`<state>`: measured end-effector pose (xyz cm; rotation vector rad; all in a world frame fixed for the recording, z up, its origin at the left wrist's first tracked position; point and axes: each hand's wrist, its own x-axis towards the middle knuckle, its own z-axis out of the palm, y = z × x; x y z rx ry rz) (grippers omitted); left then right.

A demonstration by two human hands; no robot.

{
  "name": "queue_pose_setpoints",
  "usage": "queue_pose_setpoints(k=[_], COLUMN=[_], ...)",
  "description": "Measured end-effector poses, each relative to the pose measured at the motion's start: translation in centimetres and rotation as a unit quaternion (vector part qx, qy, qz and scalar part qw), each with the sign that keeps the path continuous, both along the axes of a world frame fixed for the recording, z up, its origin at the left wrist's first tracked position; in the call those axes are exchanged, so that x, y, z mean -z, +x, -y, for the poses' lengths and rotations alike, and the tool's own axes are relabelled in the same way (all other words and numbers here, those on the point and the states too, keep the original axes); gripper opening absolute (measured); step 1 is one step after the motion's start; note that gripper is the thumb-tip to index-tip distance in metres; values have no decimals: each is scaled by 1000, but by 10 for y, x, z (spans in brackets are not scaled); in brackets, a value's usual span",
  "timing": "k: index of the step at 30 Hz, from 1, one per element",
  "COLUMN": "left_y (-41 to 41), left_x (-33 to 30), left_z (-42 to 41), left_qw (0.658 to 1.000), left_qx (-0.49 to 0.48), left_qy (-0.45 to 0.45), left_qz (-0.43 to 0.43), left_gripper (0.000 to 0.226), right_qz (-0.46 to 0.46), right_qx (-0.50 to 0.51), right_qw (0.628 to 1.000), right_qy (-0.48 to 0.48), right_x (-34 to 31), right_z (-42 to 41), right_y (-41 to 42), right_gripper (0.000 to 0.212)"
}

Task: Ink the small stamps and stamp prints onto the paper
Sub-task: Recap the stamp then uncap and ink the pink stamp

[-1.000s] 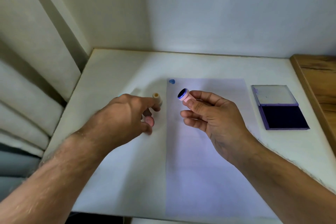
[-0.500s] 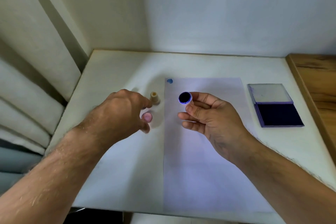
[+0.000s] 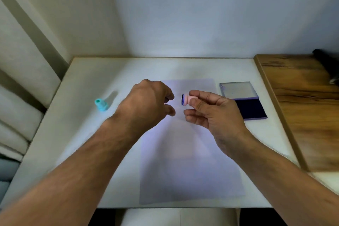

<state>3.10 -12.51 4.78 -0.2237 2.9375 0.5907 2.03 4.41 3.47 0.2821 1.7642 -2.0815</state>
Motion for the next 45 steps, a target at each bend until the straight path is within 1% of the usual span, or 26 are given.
queue_pose_setpoints(k=[1, 2, 3, 4, 5, 6, 7, 8, 9, 11, 14, 19, 20, 21, 24, 27, 31, 32, 33, 34, 36, 38, 39, 43, 45], left_y=[-3, -6, -8, -10, -11, -13, -14, -16, -16, -19, -23, -30, -30, -30, -30, -29, -27, -27, -27, -27, -28, -29, -29, -29, -29], left_x=[2, 4, 5, 6, 8, 9, 11, 12, 14, 17, 19, 23, 24, 25, 29, 30, 27, 26, 25, 23, 21, 19, 18, 14, 11], left_z=[-7, -14, -20, -25, -30, -34, -38, -40, -42, -46, -49, -52, -53, -53, -55, -54, -51, -49, -48, -48, -46, -45, -45, -41, -38], left_qw=[1000, 1000, 1000, 1000, 999, 999, 998, 998, 998, 998, 997, 997, 997, 997, 997, 997, 996, 996, 996, 996, 997, 997, 997, 997, 996], left_qx=[6, 15, 22, 30, 39, 47, 53, 55, 55, 56, 58, 64, 64, 63, 61, 64, 61, 60, 60, 59, 56, 48, 42, 21, 11], left_qy=[2, 0, -2, -6, -10, -16, -22, -28, -32, -38, -43, -50, -53, -52, -43, -47, -55, -56, -57, -56, -55, -56, -56, -74, -84], left_qz=[2, 3, 2, 1, -1, -3, -2, 1, 5, 12, 15, 2, 3, 6, 14, 18, 21, 23, 24, 24, 23, 26, 26, 22, 32], left_gripper=[43, 43, 44, 45, 46, 48, 49, 49, 50, 50, 51, 53, 52, 52, 52, 52, 52, 53, 53, 53, 52, 52, 51, 52, 54], right_qz=[-18, -58, -121, -192, -253, -293, -310, -311, -306, -285, -259, -227, -229, -227, -182, -240, -244, -230, -201, -158, -115, -98, -97, -165, -173], right_qx=[6, 7, 1, -10, -20, -23, -23, -23, -24, -34, -32, -41, -44, -54, -98, -69, -71, -93, -127, -152, -158, -175, -169, -82, -78], right_qw=[999, 994, 973, 932, 881, 840, 818, 806, 797, 785, 784, 778, 776, 776, 787, 782, 780, 779, 779, 784, 800, 803, 805, 819, 817], right_qy=[28, 93, 195, 306, 398, 456, 484, 503, 520, 550, 563, 584, 586, 586, 581, 571, 571, 576, 581, 581, 568, 561, 560, 544, 545], right_x=[0, 1, 3, 3, 2, 1, -1, -1, -1, 2, 4, 9, 9, 9, 7, 10, 6, 5, 4, 1, 1, -1, 0, 7, 7], right_z=[-5, -12, -20, -28, -38, -47, -56, -65, -73, -87, -97, -102, -102, -101, -101, -104, -104, -104, -102, -101, -101, -102, -103, -106, -104], right_y=[0, -2, -6, -9, -13, -18, -22, -26, -30, -36, -40, -40, -40, -41, -46, -43, -45, -49, -52, -57, -63, -66, -64, -52, -49], right_gripper=[16, 18, 21, 23, 24, 23, 21, 19, 18, 22, 25, 16, 20, 23, 23, 31, 30, 25, 19, 17, 25, 28, 28, 20, 17])
